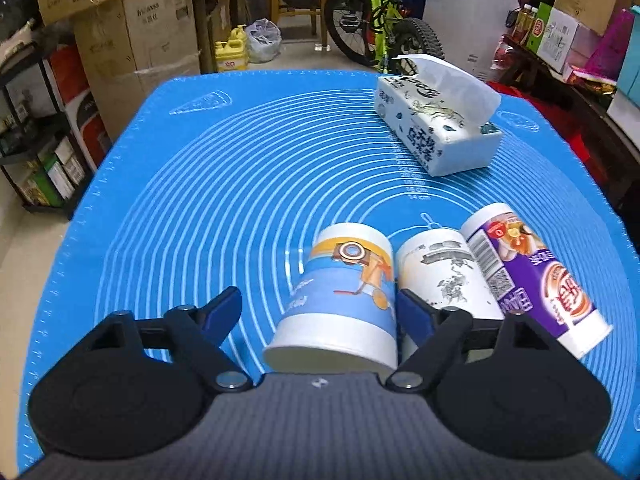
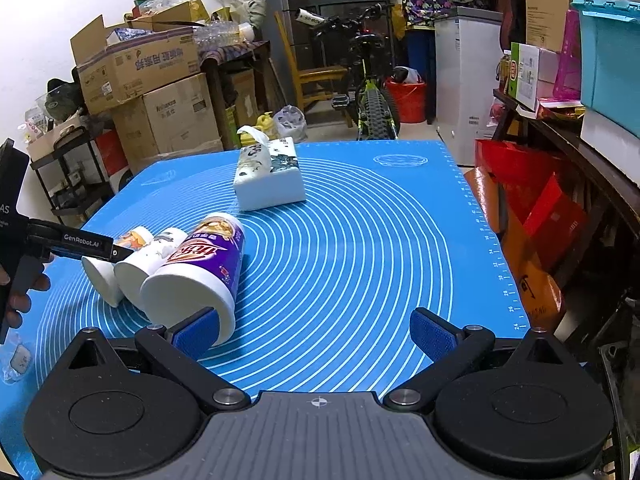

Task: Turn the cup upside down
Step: 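Move the left tool to the blue-printed cup lying on its side and close around it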

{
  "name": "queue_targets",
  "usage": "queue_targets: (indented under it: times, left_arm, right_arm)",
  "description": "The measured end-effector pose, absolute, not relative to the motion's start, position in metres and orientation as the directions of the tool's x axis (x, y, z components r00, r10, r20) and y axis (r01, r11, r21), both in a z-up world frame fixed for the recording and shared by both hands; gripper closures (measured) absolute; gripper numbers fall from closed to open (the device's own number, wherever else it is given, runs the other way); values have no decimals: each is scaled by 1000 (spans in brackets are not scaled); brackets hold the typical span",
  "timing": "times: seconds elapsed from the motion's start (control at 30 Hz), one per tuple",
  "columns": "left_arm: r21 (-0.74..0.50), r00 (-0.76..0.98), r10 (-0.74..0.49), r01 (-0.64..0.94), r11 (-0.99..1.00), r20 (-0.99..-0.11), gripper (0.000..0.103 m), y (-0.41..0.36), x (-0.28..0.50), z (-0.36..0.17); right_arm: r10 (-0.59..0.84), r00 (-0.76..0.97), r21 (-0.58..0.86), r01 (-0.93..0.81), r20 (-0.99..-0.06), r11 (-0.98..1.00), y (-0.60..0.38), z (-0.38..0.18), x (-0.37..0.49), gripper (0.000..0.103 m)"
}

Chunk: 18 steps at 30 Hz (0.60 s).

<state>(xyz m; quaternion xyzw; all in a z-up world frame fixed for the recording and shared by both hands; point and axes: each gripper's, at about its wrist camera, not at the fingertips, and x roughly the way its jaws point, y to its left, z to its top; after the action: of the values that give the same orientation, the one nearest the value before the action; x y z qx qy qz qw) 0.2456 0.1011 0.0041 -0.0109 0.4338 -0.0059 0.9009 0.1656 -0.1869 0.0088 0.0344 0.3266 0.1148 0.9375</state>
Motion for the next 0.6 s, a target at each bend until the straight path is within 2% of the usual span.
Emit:
queue_targets:
  times: [0.1, 0.6]
  left_arm:
    - [-64, 616, -72, 35, 997, -785, 41, 100, 246, 5]
    - [-40, 644, -23, -12, 999, -765, 42, 103, 239, 9]
  right_arm:
    - [238, 759, 138, -194, -606, 971, -185, 9, 166, 2]
    - [234, 758, 121, -202, -609, 972, -181, 13, 163, 2]
